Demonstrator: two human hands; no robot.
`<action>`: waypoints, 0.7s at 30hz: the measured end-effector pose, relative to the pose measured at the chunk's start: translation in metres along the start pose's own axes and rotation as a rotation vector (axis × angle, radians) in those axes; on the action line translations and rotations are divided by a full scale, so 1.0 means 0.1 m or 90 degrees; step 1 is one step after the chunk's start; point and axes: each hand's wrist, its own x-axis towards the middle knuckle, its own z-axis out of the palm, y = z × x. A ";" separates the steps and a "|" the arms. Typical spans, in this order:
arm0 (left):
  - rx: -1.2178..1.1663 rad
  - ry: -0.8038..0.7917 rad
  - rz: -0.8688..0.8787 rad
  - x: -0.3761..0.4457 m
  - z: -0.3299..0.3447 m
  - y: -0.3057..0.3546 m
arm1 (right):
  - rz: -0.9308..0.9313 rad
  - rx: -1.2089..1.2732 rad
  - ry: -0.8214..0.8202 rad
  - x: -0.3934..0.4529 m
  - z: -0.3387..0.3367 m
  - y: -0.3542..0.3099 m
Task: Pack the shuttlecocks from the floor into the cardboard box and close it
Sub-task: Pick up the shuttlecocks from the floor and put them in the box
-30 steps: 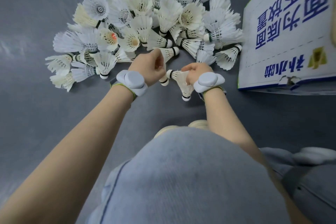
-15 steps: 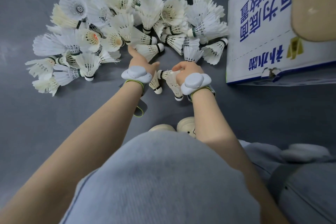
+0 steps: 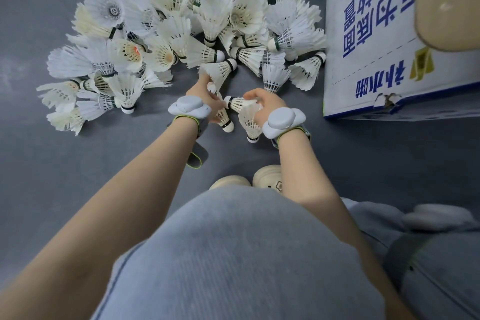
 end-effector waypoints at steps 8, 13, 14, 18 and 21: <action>0.038 0.130 0.133 -0.04 0.00 0.02 | -0.021 0.052 0.038 -0.04 0.08 0.05; -0.016 0.050 0.148 -0.03 -0.04 0.04 | -0.003 0.082 0.046 0.00 0.10 0.09; -0.005 0.031 0.151 -0.02 -0.03 0.04 | 0.001 0.092 0.049 0.00 0.10 0.11; 0.100 -0.015 0.200 -0.01 -0.02 0.09 | 0.006 0.130 0.057 0.00 0.10 0.12; 0.091 0.006 0.201 -0.01 -0.01 0.09 | 0.007 0.145 0.052 -0.02 0.10 0.13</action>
